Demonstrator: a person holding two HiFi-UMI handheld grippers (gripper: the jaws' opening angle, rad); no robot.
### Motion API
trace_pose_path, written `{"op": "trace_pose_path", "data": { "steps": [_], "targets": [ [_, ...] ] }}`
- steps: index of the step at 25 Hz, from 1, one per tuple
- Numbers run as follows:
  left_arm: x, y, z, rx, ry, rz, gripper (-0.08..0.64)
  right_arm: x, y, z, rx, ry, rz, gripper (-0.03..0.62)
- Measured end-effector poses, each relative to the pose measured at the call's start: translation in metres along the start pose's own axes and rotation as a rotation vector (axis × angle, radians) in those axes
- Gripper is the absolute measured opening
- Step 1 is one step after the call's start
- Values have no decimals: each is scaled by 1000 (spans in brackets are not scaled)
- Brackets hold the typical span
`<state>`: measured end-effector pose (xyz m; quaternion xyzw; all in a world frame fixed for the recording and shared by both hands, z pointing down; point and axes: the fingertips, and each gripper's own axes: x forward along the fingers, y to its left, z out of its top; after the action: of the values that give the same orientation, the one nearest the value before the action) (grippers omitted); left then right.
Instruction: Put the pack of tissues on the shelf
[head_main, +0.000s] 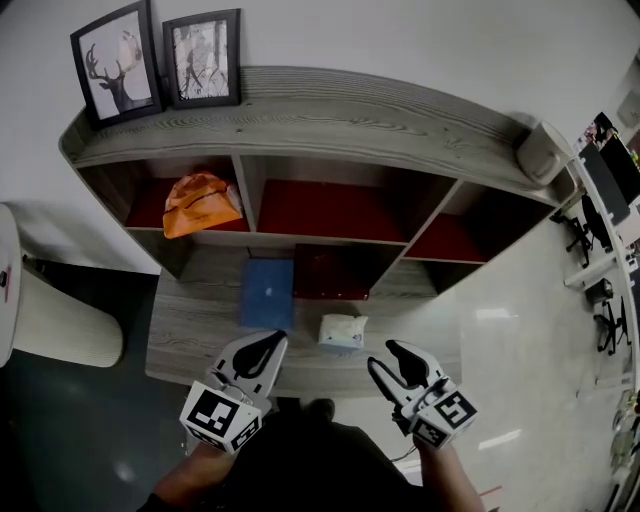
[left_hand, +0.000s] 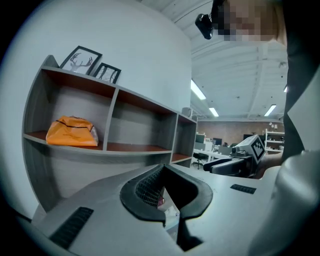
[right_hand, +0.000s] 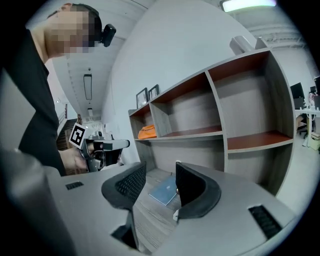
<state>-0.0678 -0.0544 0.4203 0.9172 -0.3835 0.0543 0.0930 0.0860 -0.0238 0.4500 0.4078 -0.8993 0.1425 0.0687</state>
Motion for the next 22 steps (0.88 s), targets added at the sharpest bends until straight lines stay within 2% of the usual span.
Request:
{"op": "trace_pose_path", "data": {
  "steps": [4,8,14,19,22],
  "targets": [
    [17,10,2,21,12,-33,14,17,-11,-14,-29,69,-16,158],
    [36,11,-7,6,16,-22,14,24,-23,-33,-63,107,17,172],
    [67,12,-22,-48,11,43,14,36,-61,-66,-30,146,54,192],
    [86,9,-54,-49,55,59,14,49,-77,-110,18,201,78,201],
    [91,15,-72,-91,67,83,14,58,-84,-135,21,239,69,204]
  ]
}}
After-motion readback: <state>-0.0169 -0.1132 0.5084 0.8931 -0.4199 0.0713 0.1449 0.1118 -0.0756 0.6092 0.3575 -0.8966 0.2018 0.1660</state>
